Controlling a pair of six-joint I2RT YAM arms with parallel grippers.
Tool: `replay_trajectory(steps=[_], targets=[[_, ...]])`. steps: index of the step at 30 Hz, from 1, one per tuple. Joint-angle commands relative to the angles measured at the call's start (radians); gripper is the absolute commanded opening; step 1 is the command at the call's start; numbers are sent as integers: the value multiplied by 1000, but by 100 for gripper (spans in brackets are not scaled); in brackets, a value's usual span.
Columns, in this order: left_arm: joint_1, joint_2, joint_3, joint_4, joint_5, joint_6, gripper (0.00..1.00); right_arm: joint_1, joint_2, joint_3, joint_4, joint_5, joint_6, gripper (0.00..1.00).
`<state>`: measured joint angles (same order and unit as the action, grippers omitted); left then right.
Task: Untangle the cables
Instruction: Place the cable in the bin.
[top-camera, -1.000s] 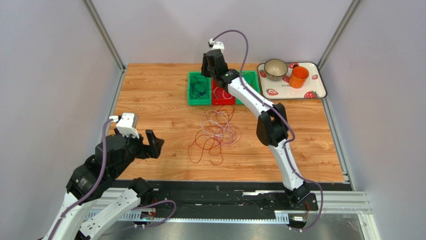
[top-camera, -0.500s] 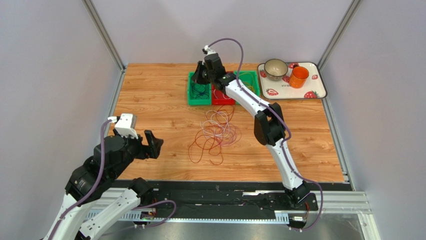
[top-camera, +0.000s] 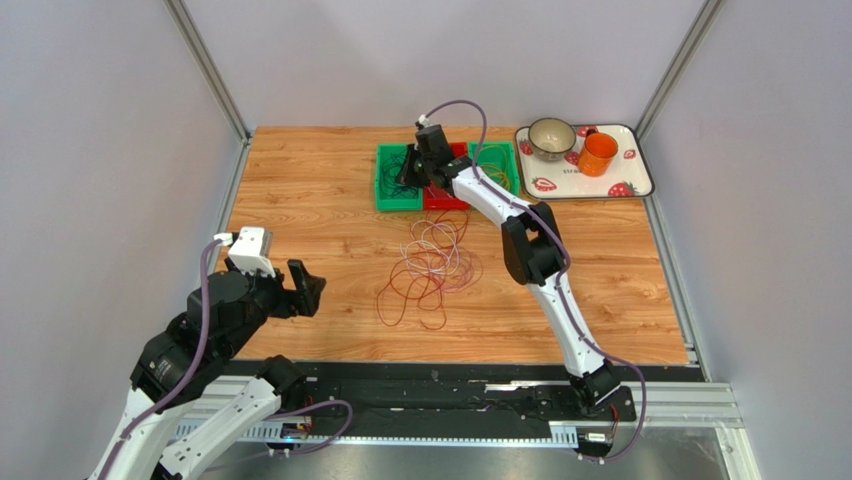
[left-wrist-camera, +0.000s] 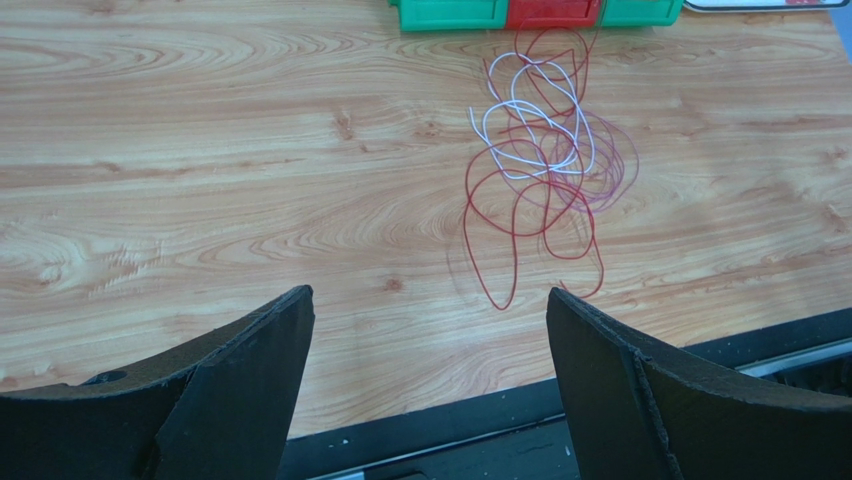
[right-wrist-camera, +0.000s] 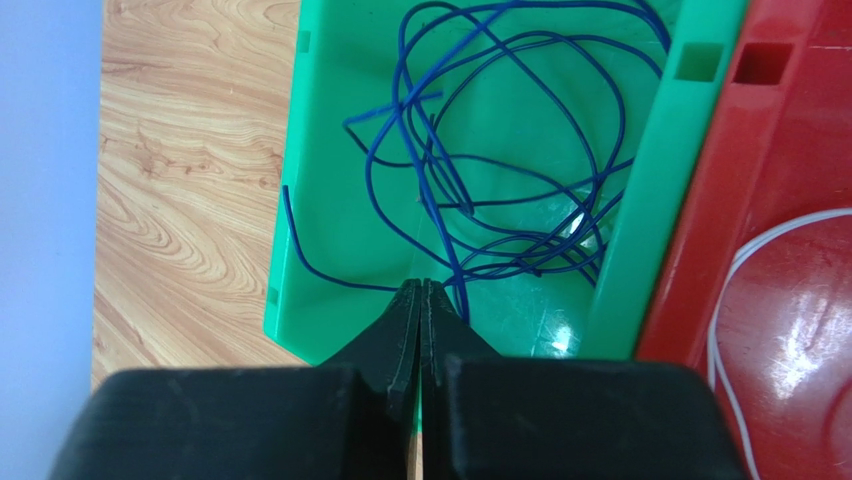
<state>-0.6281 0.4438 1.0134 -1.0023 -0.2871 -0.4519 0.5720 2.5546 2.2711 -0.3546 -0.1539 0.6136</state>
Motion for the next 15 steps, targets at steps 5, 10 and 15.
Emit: replay_trajectory(steps=[5,10,15], targets=[[10,-1,-4,24,5,-7,94,3,-57,51,34,-96,26,0],[10,3,-4,24,5,-7,94,12,-134,57,48,-168,51,13],[11,9,-3,22,3,-8,94,22,-227,38,23,-197,43,25]])
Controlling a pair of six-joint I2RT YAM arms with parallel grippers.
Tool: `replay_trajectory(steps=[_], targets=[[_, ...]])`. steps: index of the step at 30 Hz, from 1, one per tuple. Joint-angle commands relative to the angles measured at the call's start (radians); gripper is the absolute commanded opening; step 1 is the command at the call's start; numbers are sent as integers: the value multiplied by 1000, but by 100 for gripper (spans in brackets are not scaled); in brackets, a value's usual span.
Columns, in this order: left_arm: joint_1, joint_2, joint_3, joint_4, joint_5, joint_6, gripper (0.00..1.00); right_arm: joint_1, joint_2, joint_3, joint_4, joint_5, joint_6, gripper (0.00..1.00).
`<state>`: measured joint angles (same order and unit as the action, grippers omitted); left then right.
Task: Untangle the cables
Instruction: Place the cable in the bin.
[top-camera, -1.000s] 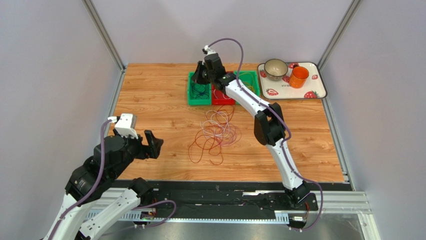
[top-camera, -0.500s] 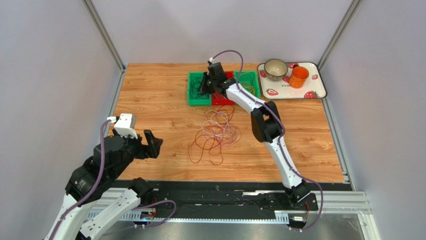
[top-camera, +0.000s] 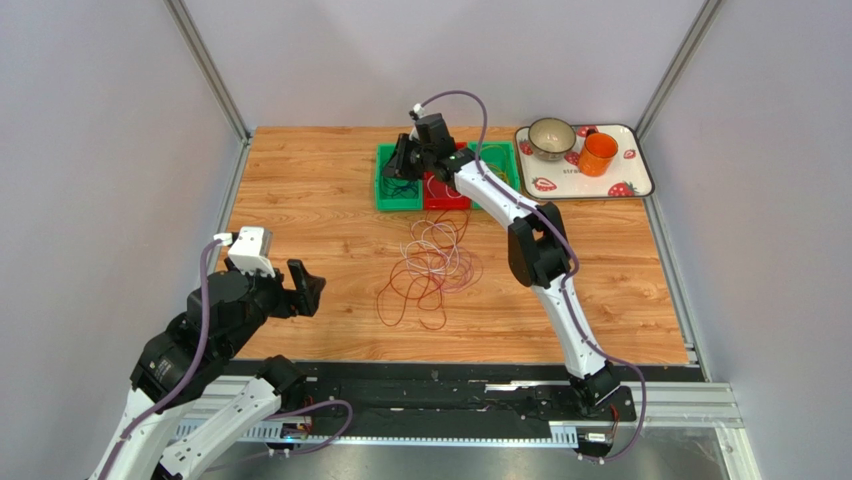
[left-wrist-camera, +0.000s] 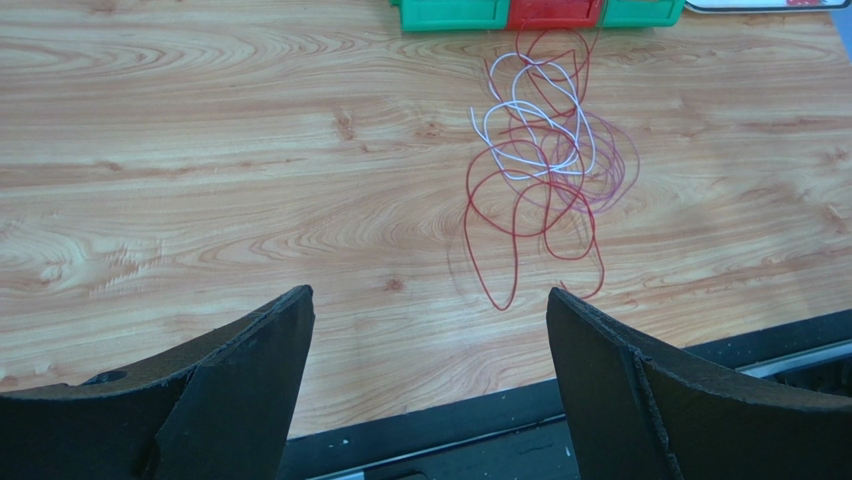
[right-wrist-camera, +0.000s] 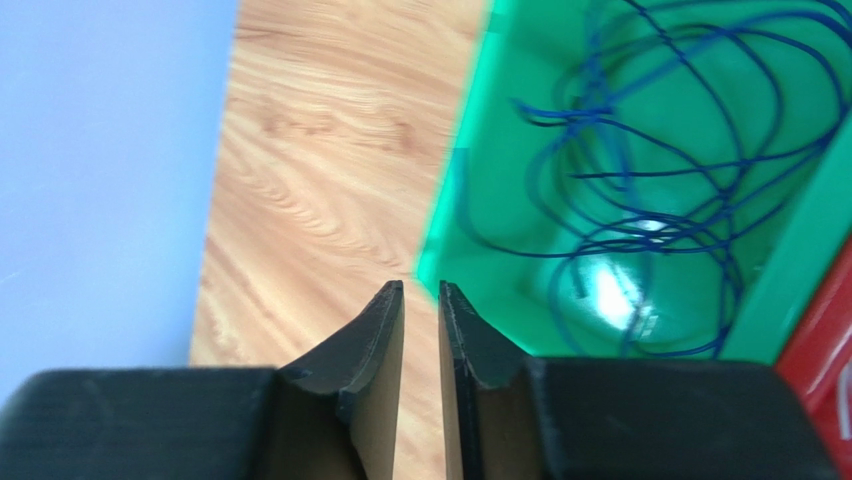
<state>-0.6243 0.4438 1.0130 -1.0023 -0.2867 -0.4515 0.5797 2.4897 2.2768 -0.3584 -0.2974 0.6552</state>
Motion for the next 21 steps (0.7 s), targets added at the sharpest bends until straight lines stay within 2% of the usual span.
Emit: replay_trajectory(steps=[1,6,15,21], targets=[[9,13,-2,21,1,-10,95,16,-181,3,21,-52,-6,26],[15,30,-2,22,12,-4,99,14,-343,-141,-16,-16,-54,28],[20,159,29,17,33,-48,99,16,-639,-494,-125,73,-130,30],[20,246,-74,188,141,-108,98,16,-834,-779,-149,165,-155,41]])
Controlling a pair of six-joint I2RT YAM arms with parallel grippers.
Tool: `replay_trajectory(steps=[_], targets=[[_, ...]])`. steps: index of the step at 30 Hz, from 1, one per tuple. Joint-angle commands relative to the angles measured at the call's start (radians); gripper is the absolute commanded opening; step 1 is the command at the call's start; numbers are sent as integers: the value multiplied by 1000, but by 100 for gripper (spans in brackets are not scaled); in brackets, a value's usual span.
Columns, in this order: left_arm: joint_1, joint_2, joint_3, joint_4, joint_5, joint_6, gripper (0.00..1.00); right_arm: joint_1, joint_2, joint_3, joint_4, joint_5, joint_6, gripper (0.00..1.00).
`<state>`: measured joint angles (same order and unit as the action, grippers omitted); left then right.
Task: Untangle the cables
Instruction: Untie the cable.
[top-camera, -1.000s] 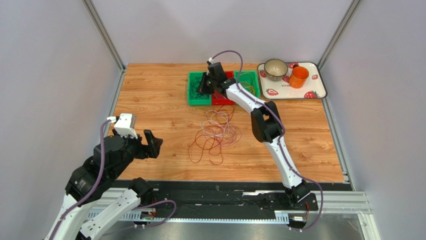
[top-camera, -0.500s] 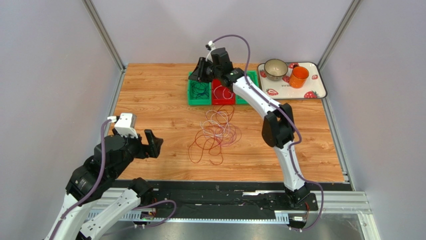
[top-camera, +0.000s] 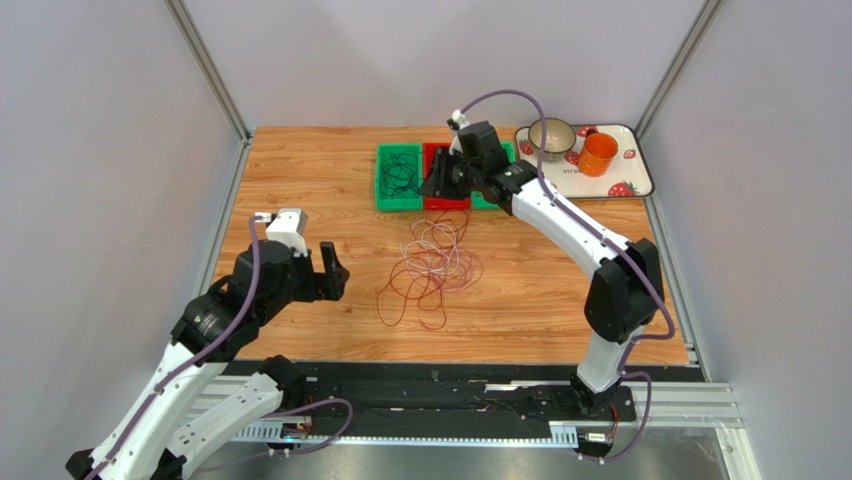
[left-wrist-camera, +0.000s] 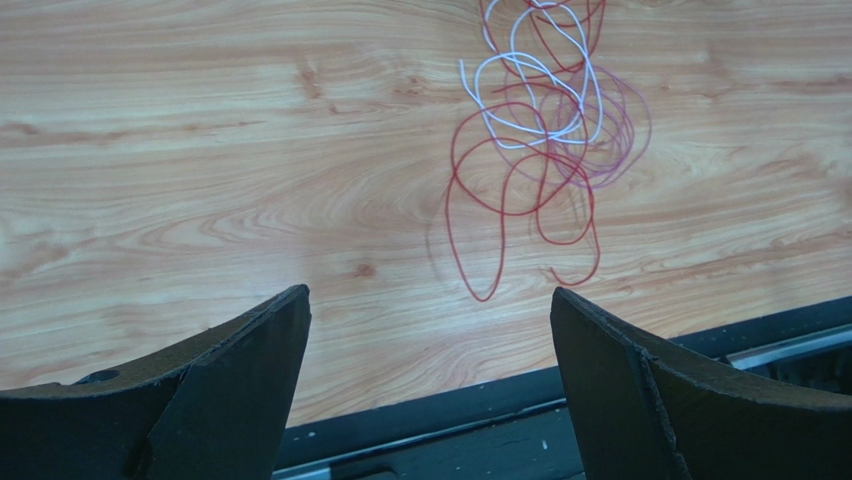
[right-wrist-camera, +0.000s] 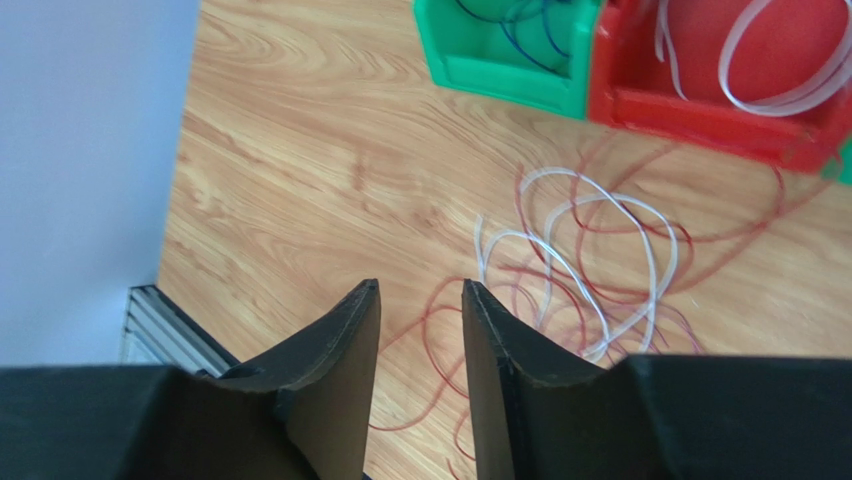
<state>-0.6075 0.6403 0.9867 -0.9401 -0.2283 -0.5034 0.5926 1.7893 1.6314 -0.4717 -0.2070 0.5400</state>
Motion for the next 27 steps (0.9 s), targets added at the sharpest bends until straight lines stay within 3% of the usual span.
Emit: replay_trajectory(steps=[1,8,13,19,24,27], targets=[[5,85,-62,161,92,-66,97,3,-186,-166,-35,81,-38,41],[5,219,-115,311,139,-95,93,3,-349,-393,-41,150,-28,42],[5,315,-135,411,187,-115,87,1,-326,-453,-16,159,-14,41],[0,314,-145,414,198,-118,84,3,-136,-360,1,132,-9,35],[-1,237,-148,345,170,-110,84,1,40,-169,-56,185,-41,33],[0,190,-148,301,156,-106,84,-1,104,-110,-87,207,-52,38]])
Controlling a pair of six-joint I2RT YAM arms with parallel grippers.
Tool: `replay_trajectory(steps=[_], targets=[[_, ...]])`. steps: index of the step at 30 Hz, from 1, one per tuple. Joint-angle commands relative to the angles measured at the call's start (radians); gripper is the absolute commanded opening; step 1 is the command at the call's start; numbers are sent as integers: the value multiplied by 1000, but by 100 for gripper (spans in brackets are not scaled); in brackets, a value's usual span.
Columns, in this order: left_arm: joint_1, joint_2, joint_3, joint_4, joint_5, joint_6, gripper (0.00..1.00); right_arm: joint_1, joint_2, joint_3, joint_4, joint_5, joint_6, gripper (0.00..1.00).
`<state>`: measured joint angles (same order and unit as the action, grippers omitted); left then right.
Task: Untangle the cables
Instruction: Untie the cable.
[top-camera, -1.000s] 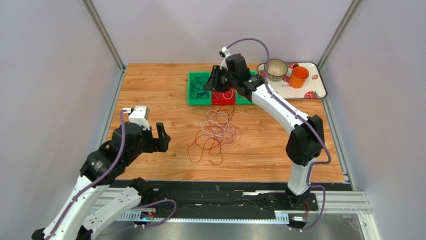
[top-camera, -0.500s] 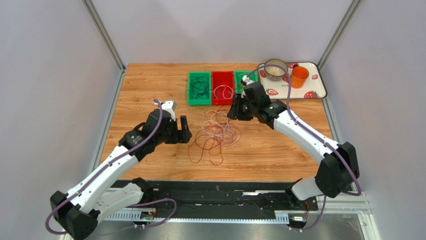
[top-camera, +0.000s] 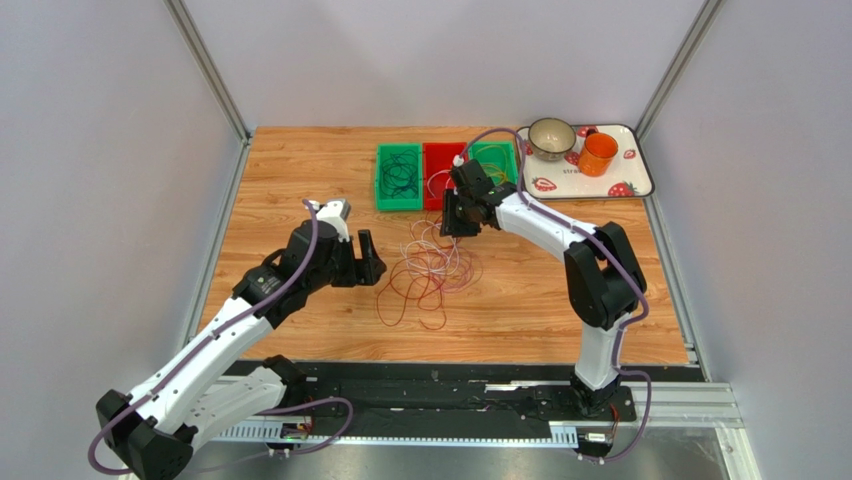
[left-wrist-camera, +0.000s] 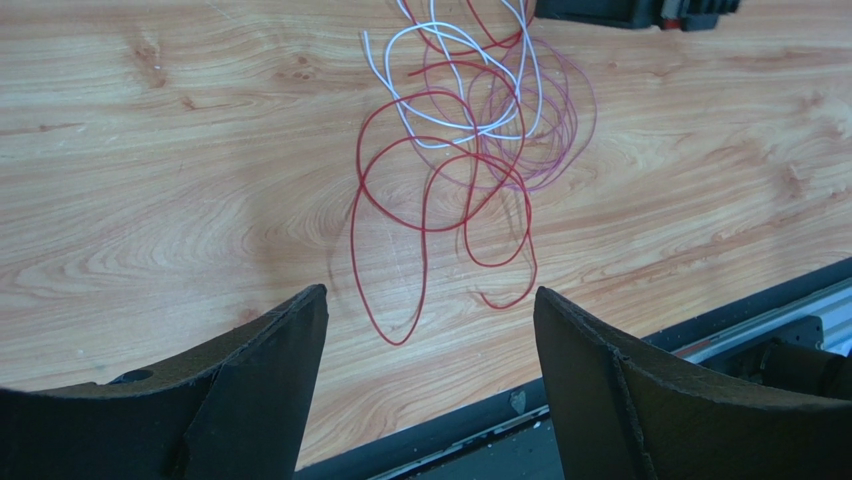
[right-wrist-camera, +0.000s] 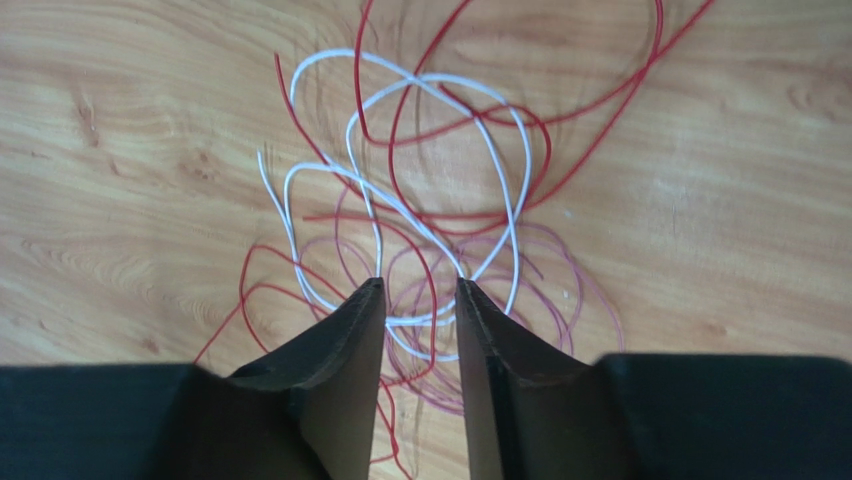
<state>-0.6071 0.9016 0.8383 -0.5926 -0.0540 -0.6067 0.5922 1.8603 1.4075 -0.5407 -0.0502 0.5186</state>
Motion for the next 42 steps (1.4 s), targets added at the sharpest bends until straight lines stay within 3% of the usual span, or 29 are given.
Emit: replay_trajectory(steps=[1,4,8,14,21,24,25,27,28,31,37,42], targets=[[-2,-82,2,-59,-20,-2,84,-2,45,125,-18,82,-31,41],[-2,-127,31,-122,-24,5,84,-3,60,157,-18,87,-32,51],[0,-167,100,-235,-35,42,84,-3,111,202,-31,111,-23,55],[0,-188,203,-368,-96,130,84,-2,192,290,-84,162,11,56],[-2,-230,157,-316,-86,160,86,-2,267,367,-145,207,70,53],[0,-234,156,-319,-93,160,86,-2,283,374,-166,210,81,41],[0,-236,156,-317,-92,160,86,-3,278,370,-172,208,84,30],[0,-242,153,-312,-87,160,86,-2,267,354,-168,213,92,21],[1,-244,153,-312,-86,160,86,0,261,340,-168,213,92,11],[0,-244,150,-308,-81,163,86,-2,240,326,-176,205,90,0],[0,-239,148,-306,-72,163,86,14,108,256,-202,182,96,0],[0,-237,147,-305,-66,162,86,26,-77,66,-202,112,103,0]])
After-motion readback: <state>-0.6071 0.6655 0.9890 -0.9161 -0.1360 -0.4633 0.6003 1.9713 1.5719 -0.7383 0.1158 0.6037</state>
